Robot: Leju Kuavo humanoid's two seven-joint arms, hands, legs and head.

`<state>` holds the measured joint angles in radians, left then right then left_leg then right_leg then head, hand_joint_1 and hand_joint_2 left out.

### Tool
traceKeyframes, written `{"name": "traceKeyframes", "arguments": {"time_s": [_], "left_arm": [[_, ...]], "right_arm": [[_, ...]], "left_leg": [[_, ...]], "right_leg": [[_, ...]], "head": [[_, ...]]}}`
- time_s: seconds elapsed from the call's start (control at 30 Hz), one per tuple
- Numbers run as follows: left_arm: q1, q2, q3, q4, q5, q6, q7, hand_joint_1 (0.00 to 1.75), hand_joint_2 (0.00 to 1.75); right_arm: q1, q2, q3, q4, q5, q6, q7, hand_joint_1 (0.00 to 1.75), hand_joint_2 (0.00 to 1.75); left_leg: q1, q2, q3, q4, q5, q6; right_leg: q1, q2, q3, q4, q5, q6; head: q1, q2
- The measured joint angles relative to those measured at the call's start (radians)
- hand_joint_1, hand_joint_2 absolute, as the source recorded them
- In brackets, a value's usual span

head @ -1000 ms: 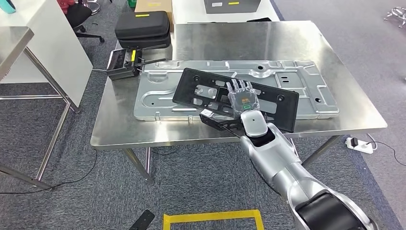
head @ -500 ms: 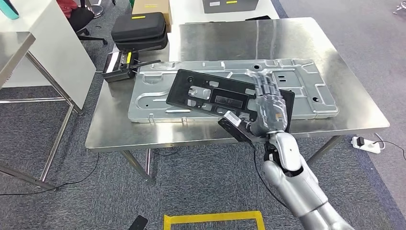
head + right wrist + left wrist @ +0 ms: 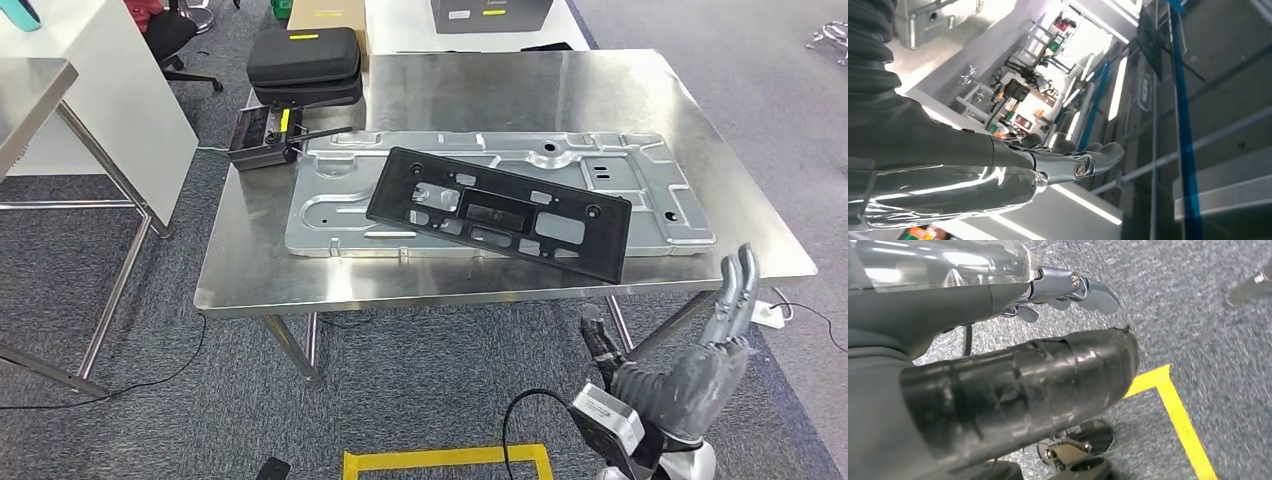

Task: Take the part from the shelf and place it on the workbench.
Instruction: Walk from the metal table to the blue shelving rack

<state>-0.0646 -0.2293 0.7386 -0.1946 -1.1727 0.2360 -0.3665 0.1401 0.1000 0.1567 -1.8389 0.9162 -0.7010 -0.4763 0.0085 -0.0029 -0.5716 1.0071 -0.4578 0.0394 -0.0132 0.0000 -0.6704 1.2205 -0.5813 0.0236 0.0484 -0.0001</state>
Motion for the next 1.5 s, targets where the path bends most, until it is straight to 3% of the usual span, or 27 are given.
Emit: {"name": "traceKeyframes", "arguments": {"time_s": [0.03, 0.07, 0.1, 0.17, 0.23, 0.3, 0.4, 0.47, 0.53, 0.57, 0.6, 0.67, 0.73, 0.77, 0.9, 0.97, 1.03, 1.07, 1.1, 1.13, 1.23, 1.27, 1.37, 1.43, 1.5], "left_arm": [[0.001, 0.000, 0.004, 0.000, 0.002, 0.005, 0.002, 0.00, 0.00], [0.003, 0.000, 0.009, 0.000, 0.004, 0.011, 0.004, 0.00, 0.00], [0.004, 0.000, 0.013, 0.000, 0.006, 0.016, 0.007, 0.00, 0.00], [0.005, 0.000, 0.018, 0.000, 0.009, 0.023, 0.012, 0.00, 0.00], [0.005, 0.000, 0.022, 0.000, 0.010, 0.027, 0.015, 0.00, 0.00], [0.004, 0.000, 0.028, 0.000, 0.010, 0.031, 0.017, 0.00, 0.00], [0.005, 0.000, 0.034, 0.000, 0.010, 0.034, 0.019, 0.00, 0.00], [0.005, 0.000, 0.036, 0.000, 0.010, 0.036, 0.019, 0.00, 0.00], [0.006, 0.000, 0.036, 0.000, 0.010, 0.036, 0.019, 0.00, 0.00], [0.006, 0.000, 0.037, 0.000, 0.010, 0.036, 0.020, 0.00, 0.00], [0.007, 0.000, 0.037, 0.000, 0.010, 0.036, 0.020, 0.00, 0.00], [0.006, 0.000, 0.037, 0.000, 0.010, 0.036, 0.020, 0.00, 0.00], [0.005, 0.000, 0.037, 0.000, 0.010, 0.036, 0.020, 0.00, 0.00], [0.004, 0.000, 0.037, 0.000, 0.010, 0.036, 0.020, 0.00, 0.00], [0.006, 0.000, 0.037, 0.000, 0.010, 0.036, 0.020, 0.00, 0.00], [0.005, 0.000, 0.037, 0.000, 0.010, 0.037, 0.020, 0.00, 0.00], [0.005, 0.000, 0.038, 0.000, 0.010, 0.038, 0.020, 0.00, 0.00], [0.006, 0.000, 0.038, 0.000, 0.011, 0.038, 0.021, 0.00, 0.00], [0.006, 0.000, 0.039, 0.000, 0.011, 0.040, 0.022, 0.00, 0.00], [0.006, 0.000, 0.041, 0.000, 0.011, 0.041, 0.023, 0.00, 0.00], [0.005, -0.001, 0.044, 0.000, 0.011, 0.049, 0.029, 0.00, 0.00], [0.005, -0.001, 0.044, 0.000, 0.011, 0.052, 0.031, 0.00, 0.00], [0.005, -0.001, 0.048, 0.000, 0.011, 0.056, 0.034, 0.00, 0.00], [0.005, -0.001, 0.052, 0.000, 0.012, 0.058, 0.035, 0.00, 0.00], [0.004, -0.001, 0.057, 0.000, 0.015, 0.059, 0.036, 0.00, 0.00]], "right_arm": [[0.020, 0.015, -0.014, -0.010, -0.025, 0.000, -0.021, 0.00, 1.75], [0.039, 0.029, -0.028, -0.018, -0.045, 0.000, -0.037, 0.00, 1.75], [0.056, 0.041, -0.041, -0.024, -0.061, 0.000, -0.049, 0.00, 1.75], [0.081, 0.061, -0.063, -0.035, -0.082, 0.000, -0.062, 0.00, 1.75], [0.095, 0.075, -0.076, -0.043, -0.097, 0.000, -0.067, 0.00, 1.75], [0.108, 0.086, -0.085, -0.048, -0.117, 0.000, -0.069, 0.00, 1.75], [0.122, 0.099, -0.092, -0.051, -0.138, 0.001, -0.072, 0.00, 1.75], [0.126, 0.107, -0.094, -0.052, -0.141, 0.001, -0.074, 0.00, 1.75], [0.131, 0.112, -0.095, -0.052, -0.142, 0.001, -0.074, 0.00, 1.75], [0.133, 0.113, -0.097, -0.052, -0.142, 0.001, -0.074, 0.00, 1.75], [0.134, 0.114, -0.097, -0.052, -0.142, 0.001, -0.075, 0.00, 1.75], [0.136, 0.115, -0.099, -0.052, -0.142, 0.001, -0.075, 0.00, 1.75], [0.136, 0.115, -0.100, -0.052, -0.142, 0.001, -0.075, 0.00, 1.75], [0.137, 0.116, -0.100, -0.052, -0.142, 0.001, -0.075, 0.00, 1.75], [0.138, 0.117, -0.101, -0.053, -0.142, 0.001, -0.075, 0.00, 1.75], [0.139, 0.117, -0.102, -0.055, -0.142, 0.001, -0.075, 0.00, 1.75], [0.140, 0.117, -0.103, -0.055, -0.143, 0.001, -0.074, 0.00, 1.75], [0.141, 0.117, -0.104, -0.054, -0.144, 0.001, -0.071, 0.00, 1.75], [0.142, 0.117, -0.105, -0.054, -0.147, 0.001, -0.068, 0.00, 1.75], [0.143, 0.117, -0.105, -0.054, -0.153, 0.001, -0.065, 0.00, 1.75], [0.145, 0.117, -0.105, -0.053, -0.189, 0.001, -0.066, 0.00, 1.75], [0.148, 0.117, -0.105, -0.053, -0.203, 0.001, -0.067, 0.00, 1.75], [0.159, 0.119, -0.106, -0.052, -0.228, 0.001, -0.070, 0.00, 1.75], [0.163, 0.123, -0.106, -0.050, -0.241, 0.001, -0.070, 0.00, 1.75], [0.167, 0.127, -0.107, -0.044, -0.253, 0.001, -0.064, 0.00, 1.75]], "left_leg": [[-0.001, 0.000, -0.001, 0.001, 0.000, 0.000], [-0.002, 0.000, -0.002, 0.002, 0.000, 0.001], [-0.002, 0.000, -0.002, 0.003, 0.000, 0.000], [-0.002, 0.000, -0.001, 0.007, -0.002, -0.002], [-0.006, 0.000, -0.002, 0.011, -0.004, -0.009], [-0.008, 0.000, -0.001, 0.011, -0.004, -0.018], [-0.007, 0.000, -0.006, 0.025, -0.019, -0.034], [-0.004, 0.000, -0.042, 0.111, -0.077, -0.043], [0.000, 0.001, -0.096, 0.238, -0.139, -0.051], [0.002, 0.001, -0.111, 0.276, -0.148, -0.054], [0.003, 0.001, -0.109, 0.278, -0.137, -0.056], [0.006, 0.001, -0.055, 0.173, -0.073, -0.056], [0.005, 0.000, 0.006, 0.050, -0.031, -0.049], [0.003, 0.000, 0.020, 0.019, -0.025, -0.046], [0.004, 0.000, 0.025, 0.000, -0.018, -0.021], [0.006, 0.002, 0.026, -0.007, -0.013, -0.008], [0.005, 0.003, 0.023, -0.006, -0.012, -0.004], [0.004, 0.003, 0.023, -0.005, -0.013, -0.004], [0.004, 0.003, 0.023, -0.004, -0.013, -0.004], [0.004, 0.003, 0.023, -0.002, -0.013, -0.005], [0.001, 0.000, 0.022, 0.006, -0.017, -0.012], [-0.001, 0.000, 0.021, 0.009, -0.018, -0.016], [-0.003, 0.000, 0.017, 0.009, -0.017, -0.030], [-0.002, 0.000, 0.005, 0.038, -0.048, -0.041], [0.001, 0.000, -0.033, 0.140, -0.121, -0.048]], "right_leg": [[0.000, 0.000, -0.025, 0.057, -0.023, 0.002], [0.000, 0.000, -0.035, 0.084, -0.028, 0.002], [0.000, 0.000, -0.027, 0.073, -0.013, 0.001], [0.001, 0.000, 0.040, -0.047, 0.047, -0.008], [0.006, -0.001, 0.099, -0.160, 0.084, -0.018], [0.012, 0.000, 0.110, -0.188, 0.088, -0.026], [0.004, -0.001, 0.113, -0.202, 0.099, -0.044], [0.000, -0.003, 0.113, -0.208, 0.104, -0.052], [0.000, -0.004, 0.110, -0.207, 0.105, -0.055], [0.000, -0.004, 0.110, -0.206, 0.105, -0.055], [0.000, -0.003, 0.110, -0.204, 0.104, -0.054], [-0.001, -0.001, 0.111, -0.200, 0.102, -0.051], [0.002, 0.000, 0.110, -0.194, 0.097, -0.043], [0.004, 0.001, 0.108, -0.192, 0.096, -0.039], [0.003, 0.000, 0.104, -0.182, 0.087, -0.018], [0.000, 0.000, 0.071, -0.104, 0.036, -0.010], [-0.001, 0.000, 0.009, 0.027, -0.027, -0.004], [-0.001, 0.000, -0.013, 0.073, -0.039, -0.003], [-0.001, 0.000, -0.019, 0.085, -0.031, -0.002], [-0.001, 0.000, -0.004, 0.055, -0.005, -0.003], [0.002, 0.001, 0.088, -0.136, 0.083, -0.015], [0.004, 0.001, 0.103, -0.171, 0.093, -0.018], [0.006, 0.002, 0.102, -0.187, 0.099, -0.031], [0.000, 0.000, 0.099, -0.194, 0.109, -0.045], [-0.001, -0.003, 0.091, -0.197, 0.117, -0.056]], "head": [[0.000, 0.000], [0.000, 0.000], [0.000, 0.000], [0.000, 0.000], [0.000, 0.000], [0.000, 0.000], [-0.001, 0.000], [-0.001, 0.000], [-0.001, 0.000], [-0.001, 0.000], [-0.001, 0.000], [-0.001, 0.000], [-0.001, 0.000], [-0.001, 0.000], [-0.001, 0.000], [0.000, 0.000], [0.000, 0.000], [0.000, 0.000], [0.000, 0.000], [0.000, 0.000], [0.000, 0.000], [0.000, 0.000], [-0.001, 0.000], [-0.001, 0.000], [-0.001, 0.000]]}}
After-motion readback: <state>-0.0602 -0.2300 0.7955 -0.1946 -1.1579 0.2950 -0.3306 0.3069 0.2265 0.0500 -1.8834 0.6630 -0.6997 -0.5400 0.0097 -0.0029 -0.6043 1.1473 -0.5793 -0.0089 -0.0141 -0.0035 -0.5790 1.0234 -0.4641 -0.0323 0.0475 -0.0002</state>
